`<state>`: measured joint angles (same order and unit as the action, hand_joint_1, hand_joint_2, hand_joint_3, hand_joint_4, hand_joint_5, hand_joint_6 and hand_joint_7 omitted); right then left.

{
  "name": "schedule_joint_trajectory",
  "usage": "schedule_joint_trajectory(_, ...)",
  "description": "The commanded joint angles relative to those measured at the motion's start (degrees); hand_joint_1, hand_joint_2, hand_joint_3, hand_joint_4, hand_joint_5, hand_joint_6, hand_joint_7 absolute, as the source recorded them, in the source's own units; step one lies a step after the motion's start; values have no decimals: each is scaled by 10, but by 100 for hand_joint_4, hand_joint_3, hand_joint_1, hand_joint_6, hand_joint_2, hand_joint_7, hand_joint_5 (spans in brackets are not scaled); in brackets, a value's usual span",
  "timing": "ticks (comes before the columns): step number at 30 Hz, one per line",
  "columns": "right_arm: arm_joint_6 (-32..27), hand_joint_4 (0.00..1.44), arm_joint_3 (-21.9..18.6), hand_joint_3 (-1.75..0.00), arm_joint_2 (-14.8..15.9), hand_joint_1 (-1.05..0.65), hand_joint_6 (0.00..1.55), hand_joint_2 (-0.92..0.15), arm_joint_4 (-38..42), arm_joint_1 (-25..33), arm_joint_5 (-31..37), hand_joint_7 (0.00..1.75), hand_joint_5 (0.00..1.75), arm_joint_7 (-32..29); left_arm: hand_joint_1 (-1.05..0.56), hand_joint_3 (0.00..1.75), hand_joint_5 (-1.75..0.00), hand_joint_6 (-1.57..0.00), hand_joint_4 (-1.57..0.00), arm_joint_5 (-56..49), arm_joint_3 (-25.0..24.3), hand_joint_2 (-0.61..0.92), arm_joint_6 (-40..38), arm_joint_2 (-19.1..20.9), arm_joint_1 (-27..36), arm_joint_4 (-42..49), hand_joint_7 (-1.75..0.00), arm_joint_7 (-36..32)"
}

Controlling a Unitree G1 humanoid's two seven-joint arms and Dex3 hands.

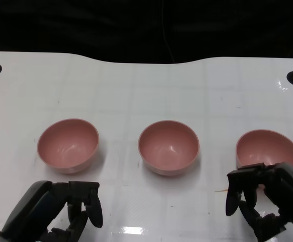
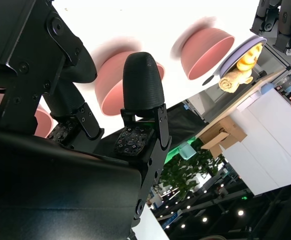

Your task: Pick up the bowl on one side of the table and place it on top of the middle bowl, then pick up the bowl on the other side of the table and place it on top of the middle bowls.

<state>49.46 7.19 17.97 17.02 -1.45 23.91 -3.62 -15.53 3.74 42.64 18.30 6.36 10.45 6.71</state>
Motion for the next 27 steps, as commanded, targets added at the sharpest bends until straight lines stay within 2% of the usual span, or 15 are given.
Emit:
schedule_joint_trajectory(1,2,104,-1,-171,8,20,101,0,2,1,-1,128,169,1,6,159,-161,-94,-96,0,-3,16,1,10,1,1,-135,-2)
schedule_joint_trajectory(15,-3,104,0,-169,7,19,100,0,-3,1,-1,129,169,3,5,159,-161,-94,-95,0,-4,16,0,8,-1,5,-133,-4)
schedule_joint_trajectory(19,-9,103,0,-171,7,19,100,1,-10,4,1,129,170,5,6,148,-152,-95,-92,-1,-10,22,5,1,0,7,-116,-17)
schedule_joint_trajectory(20,-11,103,0,-171,7,19,100,0,-13,5,2,129,170,5,5,139,-144,-95,-91,-4,-12,28,9,-2,1,9,-102,-23)
schedule_joint_trajectory(23,-9,103,1,-171,7,19,101,1,-13,5,1,130,171,4,3,125,-126,-97,-88,-6,-14,35,14,-5,1,12,-75,-34)
schedule_joint_trajectory(25,-8,103,1,-172,6,19,101,2,-12,5,0,130,171,3,3,123,-120,-98,-88,-12,-16,37,11,-4,4,6,-67,-40)
schedule_joint_trajectory(27,-9,103,1,-172,6,19,101,2,-13,4,0,130,171,3,1,105,-108,-91,-79,-23,-21,44,1,-3,9,-6,-48,-48)
